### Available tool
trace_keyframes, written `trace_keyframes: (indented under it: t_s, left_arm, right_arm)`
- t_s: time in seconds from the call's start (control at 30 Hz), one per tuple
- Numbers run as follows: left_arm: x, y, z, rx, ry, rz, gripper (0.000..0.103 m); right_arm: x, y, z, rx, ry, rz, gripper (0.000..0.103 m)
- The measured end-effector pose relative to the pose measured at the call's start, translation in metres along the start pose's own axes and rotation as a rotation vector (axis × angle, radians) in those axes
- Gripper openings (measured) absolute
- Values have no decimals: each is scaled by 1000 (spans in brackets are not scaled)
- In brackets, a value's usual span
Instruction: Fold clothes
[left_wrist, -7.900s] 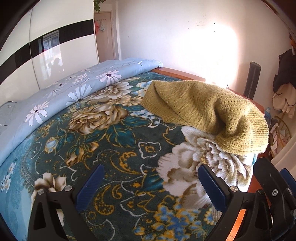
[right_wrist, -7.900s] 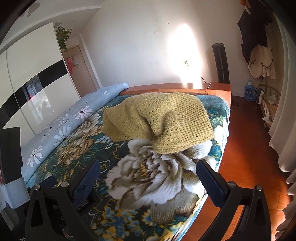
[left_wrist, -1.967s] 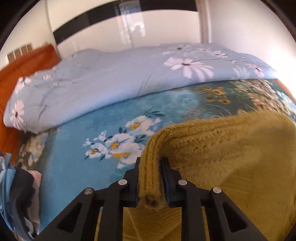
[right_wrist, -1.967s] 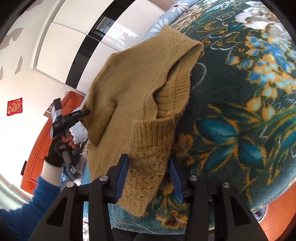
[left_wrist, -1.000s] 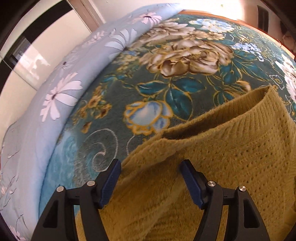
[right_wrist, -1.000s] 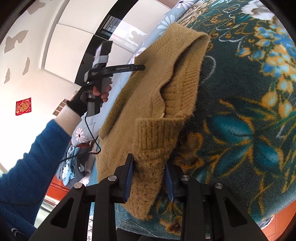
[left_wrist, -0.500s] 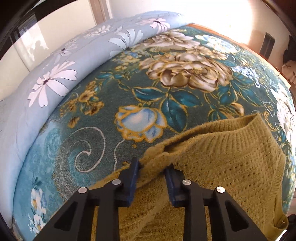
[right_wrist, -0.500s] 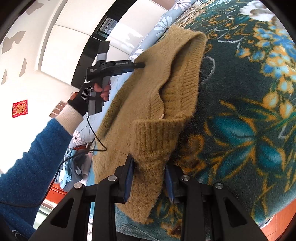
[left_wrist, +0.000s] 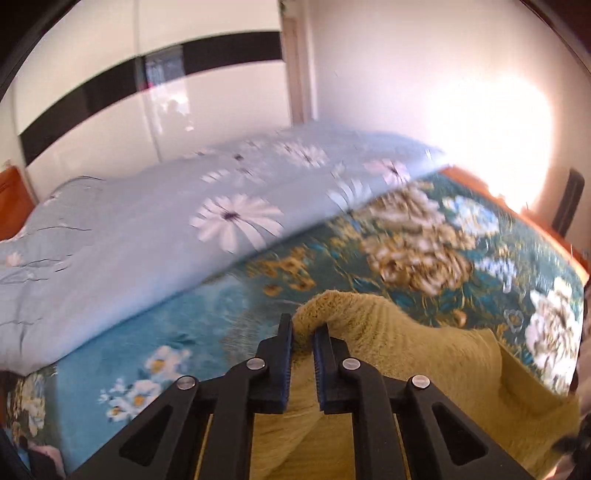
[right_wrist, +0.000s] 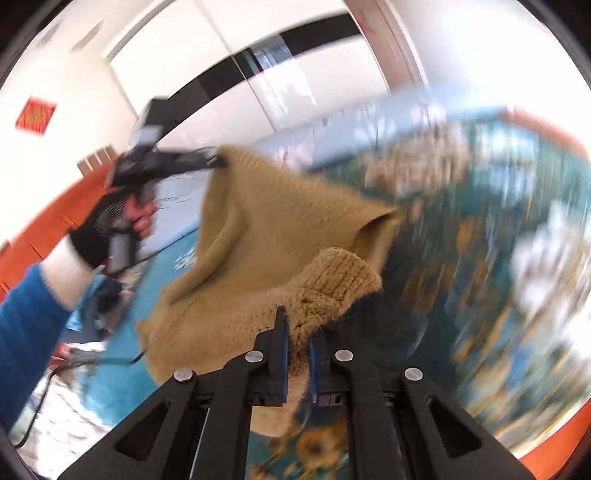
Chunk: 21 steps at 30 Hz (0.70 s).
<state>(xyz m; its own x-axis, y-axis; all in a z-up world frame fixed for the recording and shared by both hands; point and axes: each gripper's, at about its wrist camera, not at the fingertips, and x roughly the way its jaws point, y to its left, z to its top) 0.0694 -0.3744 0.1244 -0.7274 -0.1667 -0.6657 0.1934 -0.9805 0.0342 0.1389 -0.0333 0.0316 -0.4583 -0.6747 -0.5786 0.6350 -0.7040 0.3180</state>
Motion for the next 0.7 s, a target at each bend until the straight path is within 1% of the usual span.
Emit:
trace_keyframes:
  t_s: [0.07,0.13,0.27,0.37,0.43,0.5,0.57,0.63,0.7]
  left_arm:
    - [-41,24,6,-51,-62,14,11]
    - [-85,43,10,-71,-131,28,11]
    - [-169,72,9,-87,-268,56,11]
    - [-209,95,7,-123,-322,85,11]
    - [-230,114,-3,-173,-340,83,11]
    - [-245,130,-26,-207,-347,62,11]
    - [-253,138,-59,-207,-353,61,11]
    - [-249,141,-103,-192,-331,92,11]
    - [-240,145,-147,-187,-306,116,11]
  right_arm:
    - [-14,11,32,-71,-49,-70,8]
    - [-30,20,61,-122,-103,-133,8]
    - [-70,34,116,-186,-225,-211,8]
    - [-96,48,164,-213,-295,-247,8]
    - [-105,62,187,-221,-330,-252,8]
    - [-109,72,195,-220,-343,-226,8]
    - [-111,85,190,-244,-340,-189,8]
    - [-107,100,171,-309,-316,-170,8]
    - [-87,106,146,-351,-256,-146,9]
